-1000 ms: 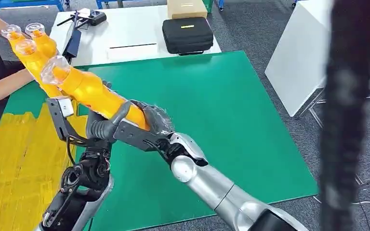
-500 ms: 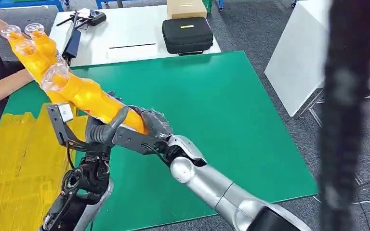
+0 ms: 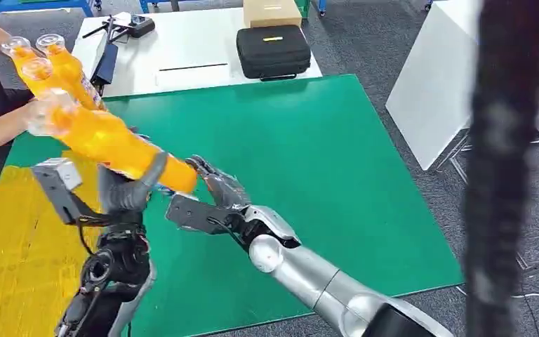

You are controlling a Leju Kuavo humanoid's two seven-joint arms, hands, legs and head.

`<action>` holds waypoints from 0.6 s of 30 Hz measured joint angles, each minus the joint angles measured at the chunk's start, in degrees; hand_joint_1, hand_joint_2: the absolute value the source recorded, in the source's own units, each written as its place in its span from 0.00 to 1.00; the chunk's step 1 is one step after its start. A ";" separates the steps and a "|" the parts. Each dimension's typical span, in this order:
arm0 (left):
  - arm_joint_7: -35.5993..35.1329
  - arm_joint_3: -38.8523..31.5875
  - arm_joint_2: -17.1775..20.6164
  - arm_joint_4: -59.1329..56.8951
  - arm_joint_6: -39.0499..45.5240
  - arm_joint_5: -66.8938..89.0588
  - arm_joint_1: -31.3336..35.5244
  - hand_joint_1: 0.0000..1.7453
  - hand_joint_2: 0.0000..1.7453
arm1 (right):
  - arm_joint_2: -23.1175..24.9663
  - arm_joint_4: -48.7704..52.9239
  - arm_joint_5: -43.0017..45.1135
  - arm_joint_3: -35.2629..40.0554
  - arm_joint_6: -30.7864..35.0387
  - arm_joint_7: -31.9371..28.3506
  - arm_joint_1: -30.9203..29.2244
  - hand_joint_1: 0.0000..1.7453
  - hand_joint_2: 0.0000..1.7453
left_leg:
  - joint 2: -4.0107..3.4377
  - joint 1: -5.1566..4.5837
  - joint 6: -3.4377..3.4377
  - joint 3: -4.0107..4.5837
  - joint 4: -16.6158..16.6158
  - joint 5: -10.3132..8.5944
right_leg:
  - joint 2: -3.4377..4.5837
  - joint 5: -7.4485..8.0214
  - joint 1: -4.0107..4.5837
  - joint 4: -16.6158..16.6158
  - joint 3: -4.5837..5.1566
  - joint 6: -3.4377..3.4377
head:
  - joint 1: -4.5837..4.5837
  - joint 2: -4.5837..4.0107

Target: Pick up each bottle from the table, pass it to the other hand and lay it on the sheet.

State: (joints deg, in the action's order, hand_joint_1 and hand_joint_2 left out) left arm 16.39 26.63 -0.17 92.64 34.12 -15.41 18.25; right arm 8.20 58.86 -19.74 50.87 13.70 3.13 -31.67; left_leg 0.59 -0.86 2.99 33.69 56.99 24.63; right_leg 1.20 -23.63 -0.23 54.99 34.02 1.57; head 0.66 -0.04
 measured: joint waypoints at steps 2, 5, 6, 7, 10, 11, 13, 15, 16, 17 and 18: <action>-0.43 -4.04 1.52 2.69 0.67 8.99 -0.23 1.00 1.00 | -0.90 0.45 0.90 -1.81 1.07 -1.27 2.23 0.00 0.00 | 0.02 0.01 0.00 0.02 -0.01 0.00 | -0.01 0.00 0.00 0.02 0.00 0.00 | 0.00 0.00; -3.20 -8.85 4.00 3.25 1.75 24.08 -0.69 1.00 1.00 | -1.99 3.03 1.10 -5.50 2.74 -1.67 4.42 0.00 0.00 | 0.00 0.01 0.00 0.01 -0.01 0.00 | 0.00 -0.01 0.00 0.04 0.02 -0.02 | 0.02 0.00; -4.60 -10.23 4.71 2.79 1.17 27.76 -0.84 1.00 1.00 | -2.28 4.14 1.72 -6.77 2.82 -1.67 5.08 0.00 0.00 | 0.00 0.01 -0.01 0.00 -0.01 0.00 | 0.00 -0.01 0.00 0.04 0.03 -0.02 | 0.00 0.00; -5.53 -11.49 5.40 1.89 0.04 29.82 -0.92 1.00 1.00 | -2.52 5.36 2.12 -8.08 2.82 -1.67 5.82 0.00 0.00 | 0.01 0.00 -0.01 -0.01 -0.01 -0.01 | -0.01 -0.02 0.00 0.04 0.02 -0.02 | 0.02 0.00; -7.93 -14.65 6.38 -0.92 -3.85 29.30 -1.66 1.00 1.00 | -3.15 9.11 3.32 -11.71 3.04 -2.40 7.46 0.00 0.00 | 0.01 0.00 -0.06 0.00 -0.01 -0.04 | 0.00 -0.01 -0.01 0.04 0.02 -0.02 | 0.02 0.00; -9.39 -15.03 6.73 -2.06 -3.41 31.96 -1.72 1.00 1.00 | -3.35 10.29 4.28 -12.78 3.24 -3.09 7.96 0.00 0.00 | 0.01 0.00 -0.06 -0.01 -0.01 -0.04 | 0.00 -0.01 -0.02 0.04 0.01 -0.02 | 0.00 0.00; -11.82 -15.07 7.36 -5.07 -2.21 39.03 -1.66 1.00 1.00 | -3.59 12.78 6.03 -14.43 3.57 -4.77 8.92 0.00 0.00 | 0.02 -0.02 -0.03 -0.01 -0.01 -0.07 | -0.01 -0.01 -0.04 0.04 0.01 -0.01 | 0.00 0.00; -12.07 -15.18 7.84 -8.68 -1.16 43.47 -1.61 1.00 1.00 | -3.83 15.53 7.08 -15.78 3.57 -5.01 9.67 0.00 0.00 | 0.00 -0.03 -0.03 0.00 -0.01 -0.07 | 0.00 0.00 -0.04 0.03 0.02 -0.01 | 0.00 0.00; -11.85 -15.25 7.93 -10.14 -0.92 43.85 -1.41 1.00 1.00 | -3.96 16.51 7.24 -16.22 3.57 -4.99 9.98 0.00 0.00 | 0.00 -0.03 -0.03 0.00 0.00 -0.07 | 0.00 0.00 -0.04 0.03 0.02 -0.01 | 0.00 0.00; -12.33 -15.29 8.15 -11.91 -0.90 45.01 -1.18 1.00 1.00 | -4.16 17.69 7.39 -16.75 3.57 -5.01 10.22 0.00 0.00 | 0.00 -0.03 -0.03 0.00 0.00 -0.07 | 0.00 0.00 -0.03 0.03 0.03 -0.01 | 0.02 0.00; -14.84 -15.14 8.46 -13.79 -1.93 48.86 -0.76 1.00 1.00 | -4.29 18.69 7.94 -17.19 3.57 -5.45 10.51 0.00 0.00 | 0.01 -0.03 -0.03 0.00 0.00 -0.07 | -0.01 0.00 -0.03 0.03 0.03 -0.01 | -0.02 0.00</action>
State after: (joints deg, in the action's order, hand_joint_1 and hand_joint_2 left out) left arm 1.55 11.49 8.29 78.85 32.18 33.45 17.50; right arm 3.91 77.55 -11.80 33.68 17.27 -2.32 -21.16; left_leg 0.60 -0.88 2.95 33.70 56.99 24.56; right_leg 1.19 -23.63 -0.26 55.02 34.05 1.56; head 0.63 -0.04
